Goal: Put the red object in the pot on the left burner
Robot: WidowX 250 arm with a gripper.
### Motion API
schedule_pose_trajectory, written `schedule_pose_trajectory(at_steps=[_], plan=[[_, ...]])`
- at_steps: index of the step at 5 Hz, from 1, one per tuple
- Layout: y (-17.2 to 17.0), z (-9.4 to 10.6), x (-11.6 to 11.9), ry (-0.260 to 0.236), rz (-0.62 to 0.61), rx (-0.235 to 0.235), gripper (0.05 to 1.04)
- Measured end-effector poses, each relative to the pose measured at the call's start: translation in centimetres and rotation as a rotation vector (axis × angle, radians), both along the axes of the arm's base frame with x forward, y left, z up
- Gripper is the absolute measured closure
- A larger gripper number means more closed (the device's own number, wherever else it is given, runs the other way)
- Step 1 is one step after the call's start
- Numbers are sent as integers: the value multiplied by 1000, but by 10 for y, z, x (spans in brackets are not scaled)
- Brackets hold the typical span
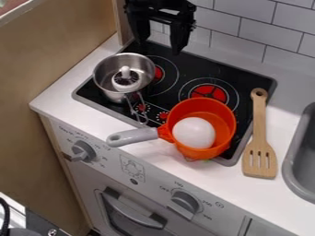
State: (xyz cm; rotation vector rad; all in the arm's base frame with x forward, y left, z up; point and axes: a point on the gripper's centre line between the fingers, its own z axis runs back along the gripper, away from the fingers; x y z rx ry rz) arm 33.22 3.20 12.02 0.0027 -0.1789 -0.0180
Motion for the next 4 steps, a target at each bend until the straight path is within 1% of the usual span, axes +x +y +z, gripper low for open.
schedule_pose_trajectory(at_steps=[1, 2, 3, 4], plan=[[0, -13, -4, 43, 9, -6, 83], [-8, -15, -9, 66, 75, 8, 83], [-18, -12, -16, 34, 157, 26, 83], [-27, -11, -25, 0, 157, 3, 83]])
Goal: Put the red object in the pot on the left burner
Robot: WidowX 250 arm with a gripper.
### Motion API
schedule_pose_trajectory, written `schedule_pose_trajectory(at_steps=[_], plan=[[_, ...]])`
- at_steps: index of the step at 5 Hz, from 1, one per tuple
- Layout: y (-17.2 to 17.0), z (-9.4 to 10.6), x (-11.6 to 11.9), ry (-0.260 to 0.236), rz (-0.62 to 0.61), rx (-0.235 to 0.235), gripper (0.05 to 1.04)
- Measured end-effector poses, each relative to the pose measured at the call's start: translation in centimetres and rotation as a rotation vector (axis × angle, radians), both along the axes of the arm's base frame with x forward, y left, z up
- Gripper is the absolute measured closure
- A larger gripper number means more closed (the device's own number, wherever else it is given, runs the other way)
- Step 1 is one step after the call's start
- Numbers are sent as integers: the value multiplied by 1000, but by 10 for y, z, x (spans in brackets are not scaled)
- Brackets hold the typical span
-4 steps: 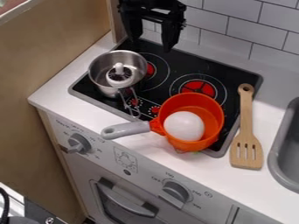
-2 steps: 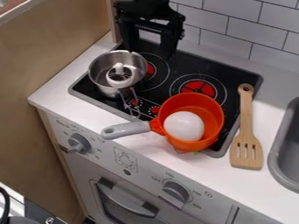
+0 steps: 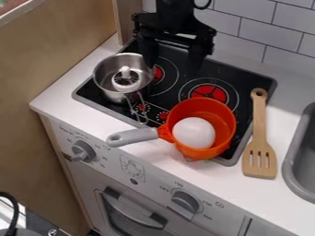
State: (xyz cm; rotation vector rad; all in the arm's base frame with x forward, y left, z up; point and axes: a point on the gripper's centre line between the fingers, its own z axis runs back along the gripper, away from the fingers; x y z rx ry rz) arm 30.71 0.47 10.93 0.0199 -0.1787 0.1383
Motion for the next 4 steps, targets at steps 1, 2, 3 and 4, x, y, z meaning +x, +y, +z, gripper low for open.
schedule_pose_trajectory(at_steps=[1, 2, 3, 4], plan=[[-17, 1, -12, -88, -46, -51, 83], [-34, 2, -22, -152, -172, -100, 83], [-46, 6, -25, -169, -411, -148, 83], [-52, 13, -15, -77, -519, -132, 83]])
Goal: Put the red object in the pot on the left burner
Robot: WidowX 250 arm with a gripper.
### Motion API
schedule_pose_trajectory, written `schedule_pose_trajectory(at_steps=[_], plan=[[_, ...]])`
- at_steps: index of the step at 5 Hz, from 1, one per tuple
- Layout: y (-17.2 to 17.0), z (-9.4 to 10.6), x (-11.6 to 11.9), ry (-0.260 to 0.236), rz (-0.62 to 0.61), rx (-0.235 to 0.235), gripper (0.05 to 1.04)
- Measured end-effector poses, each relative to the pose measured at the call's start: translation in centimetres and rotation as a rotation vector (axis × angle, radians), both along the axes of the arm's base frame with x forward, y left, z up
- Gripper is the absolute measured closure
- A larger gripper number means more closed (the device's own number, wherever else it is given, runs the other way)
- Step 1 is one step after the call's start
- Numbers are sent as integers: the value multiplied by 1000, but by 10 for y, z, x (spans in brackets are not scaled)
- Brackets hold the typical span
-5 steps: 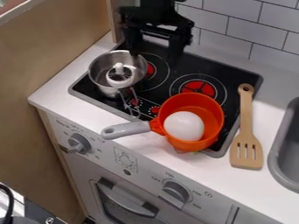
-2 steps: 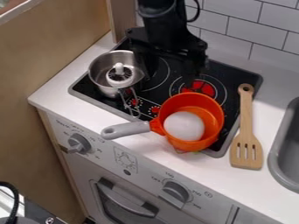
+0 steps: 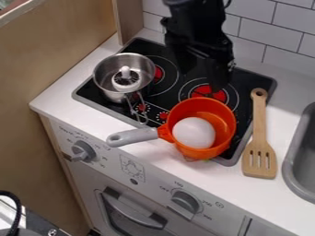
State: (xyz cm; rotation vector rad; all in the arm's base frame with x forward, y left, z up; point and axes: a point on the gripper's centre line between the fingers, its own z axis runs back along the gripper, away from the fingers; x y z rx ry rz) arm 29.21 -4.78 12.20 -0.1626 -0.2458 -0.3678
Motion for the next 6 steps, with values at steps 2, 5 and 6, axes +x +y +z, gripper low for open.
schedule_pose_trajectory(at_steps=[2, 5, 6], plan=[[3, -4, 13, 173, -205, 188, 83], [10, -5, 11, 186, -229, 194, 83], [10, -5, 11, 186, -229, 192, 83]])
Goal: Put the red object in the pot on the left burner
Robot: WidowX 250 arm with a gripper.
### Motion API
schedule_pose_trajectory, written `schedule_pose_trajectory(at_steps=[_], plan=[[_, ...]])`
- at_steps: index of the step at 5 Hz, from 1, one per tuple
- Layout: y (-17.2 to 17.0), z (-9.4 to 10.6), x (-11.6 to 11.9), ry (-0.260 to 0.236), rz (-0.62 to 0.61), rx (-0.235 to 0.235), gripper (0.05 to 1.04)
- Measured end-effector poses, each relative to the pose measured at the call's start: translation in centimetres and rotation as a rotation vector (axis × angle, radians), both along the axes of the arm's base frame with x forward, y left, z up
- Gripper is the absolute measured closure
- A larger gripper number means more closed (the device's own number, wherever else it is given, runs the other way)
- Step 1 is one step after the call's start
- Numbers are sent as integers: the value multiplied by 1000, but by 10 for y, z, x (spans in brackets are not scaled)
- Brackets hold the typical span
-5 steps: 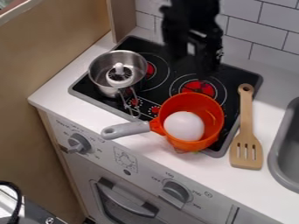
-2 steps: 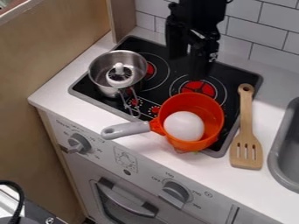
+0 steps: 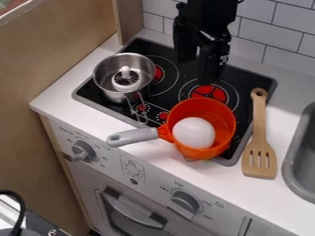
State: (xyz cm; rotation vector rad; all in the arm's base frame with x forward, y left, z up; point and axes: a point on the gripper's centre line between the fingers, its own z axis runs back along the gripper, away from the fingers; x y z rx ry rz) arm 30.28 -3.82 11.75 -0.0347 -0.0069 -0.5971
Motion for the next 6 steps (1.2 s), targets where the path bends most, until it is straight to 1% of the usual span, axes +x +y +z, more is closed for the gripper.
schedule_pose_trajectory(at_steps=[1, 2, 3, 4, 5, 6], plan=[[-1, 0, 0, -3, -13, -3, 83], [-4, -21, 6, -110, -191, -66, 83], [-5, -21, 8, -208, -275, -108, 83], [-8, -23, 6, -213, -317, -128, 83], [-10, -18, 3, -225, -322, -122, 83], [-14, -19, -3, -186, -342, -109, 83]])
